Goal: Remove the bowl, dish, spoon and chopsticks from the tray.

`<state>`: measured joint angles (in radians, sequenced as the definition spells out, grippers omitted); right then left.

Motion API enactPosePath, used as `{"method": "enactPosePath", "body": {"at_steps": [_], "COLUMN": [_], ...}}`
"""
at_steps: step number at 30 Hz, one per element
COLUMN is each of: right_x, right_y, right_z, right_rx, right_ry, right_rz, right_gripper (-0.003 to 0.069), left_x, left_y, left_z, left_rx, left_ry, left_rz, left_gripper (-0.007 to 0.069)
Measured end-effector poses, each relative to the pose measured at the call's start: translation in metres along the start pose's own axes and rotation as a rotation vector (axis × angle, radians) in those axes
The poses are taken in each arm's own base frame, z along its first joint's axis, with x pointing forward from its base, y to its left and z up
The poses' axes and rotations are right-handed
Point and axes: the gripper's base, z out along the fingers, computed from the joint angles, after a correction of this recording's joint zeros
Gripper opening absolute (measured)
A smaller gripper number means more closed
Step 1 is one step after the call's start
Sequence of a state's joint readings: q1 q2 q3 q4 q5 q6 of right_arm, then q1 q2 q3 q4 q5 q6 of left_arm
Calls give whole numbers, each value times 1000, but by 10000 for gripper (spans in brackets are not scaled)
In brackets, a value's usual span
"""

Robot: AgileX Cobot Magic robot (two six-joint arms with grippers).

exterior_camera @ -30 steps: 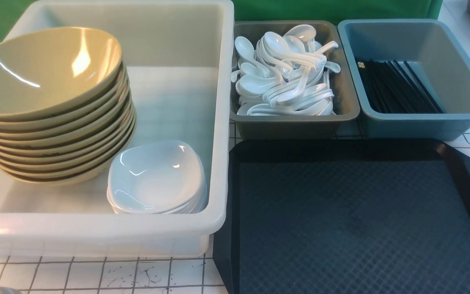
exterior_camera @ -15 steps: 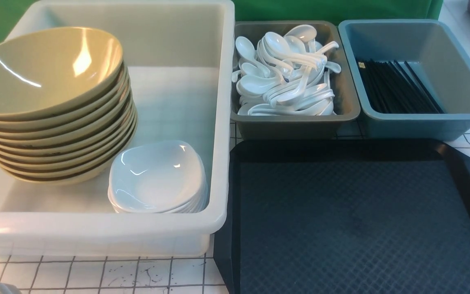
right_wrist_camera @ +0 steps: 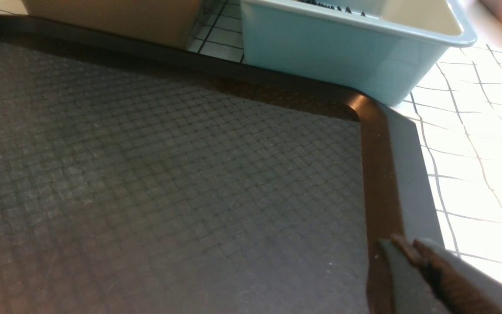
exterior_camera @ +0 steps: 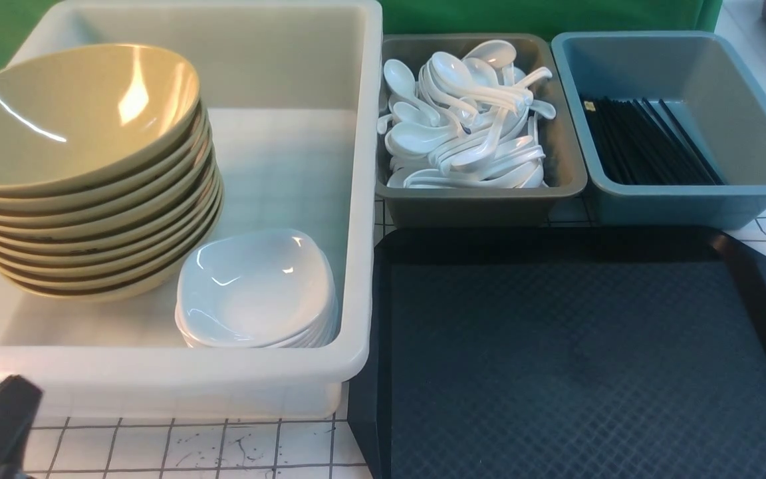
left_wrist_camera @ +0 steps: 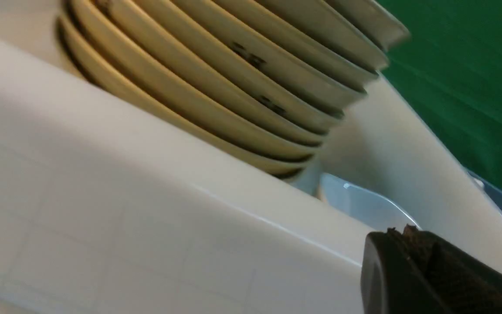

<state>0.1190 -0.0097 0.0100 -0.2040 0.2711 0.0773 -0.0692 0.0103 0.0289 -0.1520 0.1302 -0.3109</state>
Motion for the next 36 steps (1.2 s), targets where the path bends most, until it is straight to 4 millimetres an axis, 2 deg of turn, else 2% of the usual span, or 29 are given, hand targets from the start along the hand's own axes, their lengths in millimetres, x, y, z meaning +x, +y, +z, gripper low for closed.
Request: {"method": "enactPosePath", "body": {"at_steps": [6,36], "right_x": [0,0], "right_y": [0,0], "right_z": [0,0], "right_rx": [0,0], "right_ry": [1,1], "right_rz": [0,0], "right_gripper": [68,99], "left_x": [12,14], "left_y": [9,5], "left_z": [-3,-3], "left_rx": [-133,-75], "left_ry": [112,150], "left_rz": [-42,-57], "left_gripper": [-1,-1]}}
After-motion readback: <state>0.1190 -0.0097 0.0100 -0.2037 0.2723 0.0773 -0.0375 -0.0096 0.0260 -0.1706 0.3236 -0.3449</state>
